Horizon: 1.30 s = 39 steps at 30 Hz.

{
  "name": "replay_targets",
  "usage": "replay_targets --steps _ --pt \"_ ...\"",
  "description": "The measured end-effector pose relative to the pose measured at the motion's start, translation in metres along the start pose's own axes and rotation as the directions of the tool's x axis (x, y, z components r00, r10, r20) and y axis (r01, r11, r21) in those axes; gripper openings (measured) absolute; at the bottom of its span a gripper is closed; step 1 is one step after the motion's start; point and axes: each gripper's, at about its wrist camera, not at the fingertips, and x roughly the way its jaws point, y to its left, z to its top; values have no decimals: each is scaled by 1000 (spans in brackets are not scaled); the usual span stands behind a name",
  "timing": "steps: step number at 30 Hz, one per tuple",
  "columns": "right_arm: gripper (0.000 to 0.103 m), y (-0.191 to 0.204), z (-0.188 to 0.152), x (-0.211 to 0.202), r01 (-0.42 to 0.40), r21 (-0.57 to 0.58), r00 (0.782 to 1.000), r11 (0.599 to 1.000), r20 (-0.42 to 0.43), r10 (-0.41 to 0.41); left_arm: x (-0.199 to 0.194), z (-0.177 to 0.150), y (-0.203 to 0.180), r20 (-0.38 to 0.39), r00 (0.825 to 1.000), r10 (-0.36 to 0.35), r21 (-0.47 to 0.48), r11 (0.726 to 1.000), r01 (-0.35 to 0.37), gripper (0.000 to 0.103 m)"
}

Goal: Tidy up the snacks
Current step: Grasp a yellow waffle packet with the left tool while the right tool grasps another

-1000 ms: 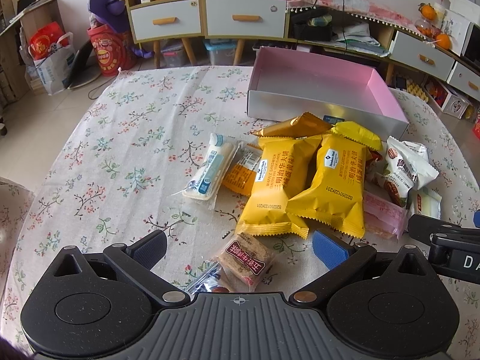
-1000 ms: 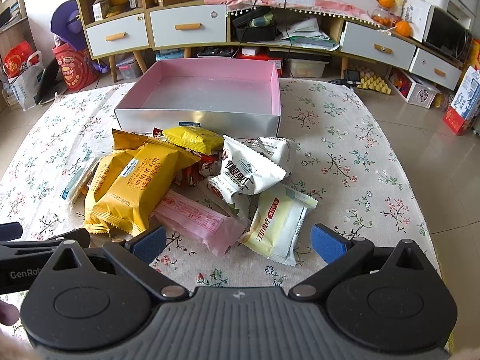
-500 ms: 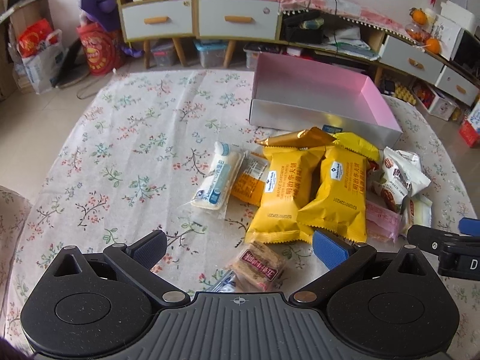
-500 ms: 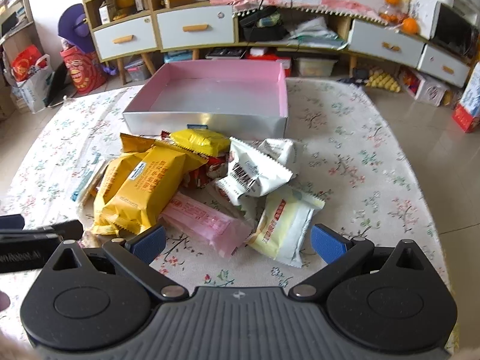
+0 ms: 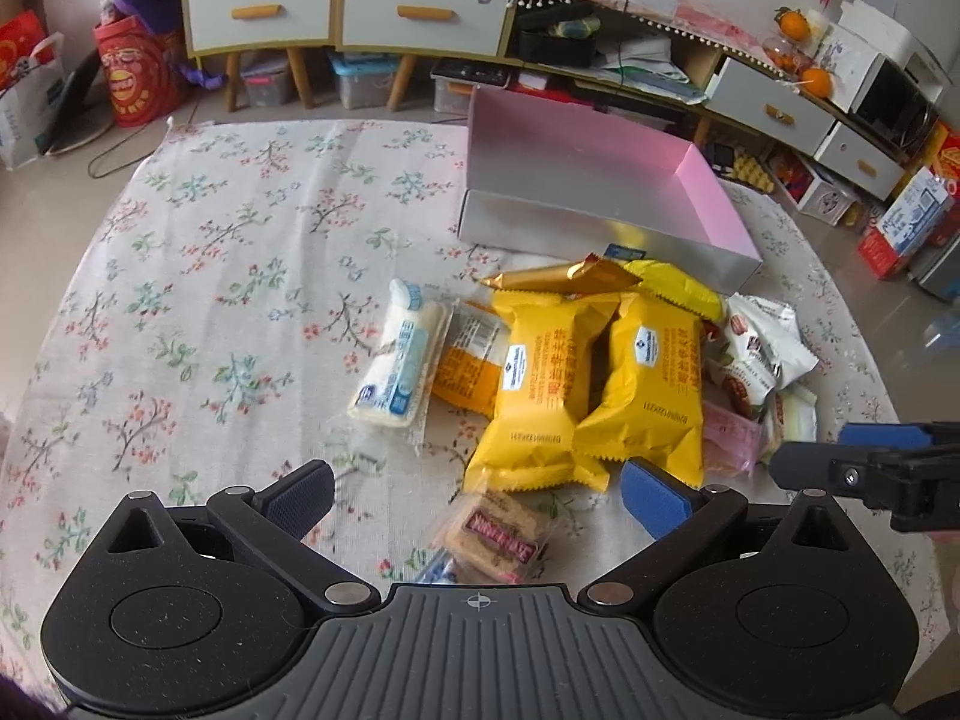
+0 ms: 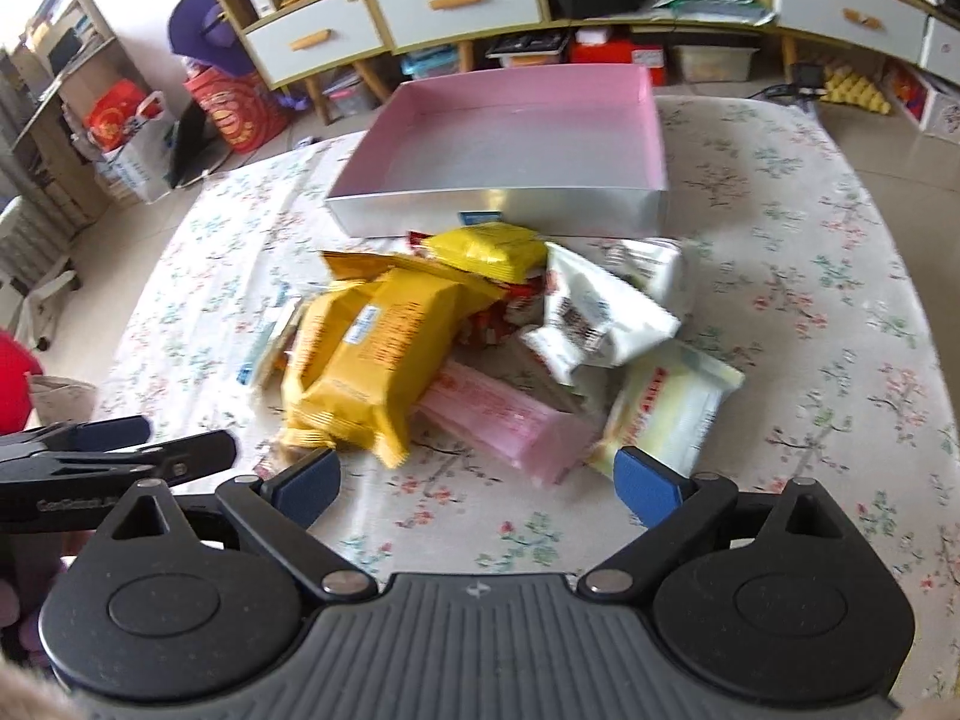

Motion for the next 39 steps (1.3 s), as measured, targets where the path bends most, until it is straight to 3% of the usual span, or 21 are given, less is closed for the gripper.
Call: replay_targets --steps 5,12,22,29,39 --pt "91 6 19 7 -65 55 998 996 10 65 6 9 5 16 1000 -23 10 1000 23 96" --pt "79 5 26 31 -123 150 992 981 6 123 25 5 10 25 994 -108 13 994 108 80" --pt "60 13 39 59 -124 206 991 971 -24 132 43 14 13 20 986 -167 1 986 167 59" --pt "42 18 37 62 -67 183 996 981 -41 76 57 22 8 8 984 -180 24 983 180 51" --pt "38 4 36 45 -73 185 997 980 -11 76 76 25 2 -28 977 -213 20 977 214 51"
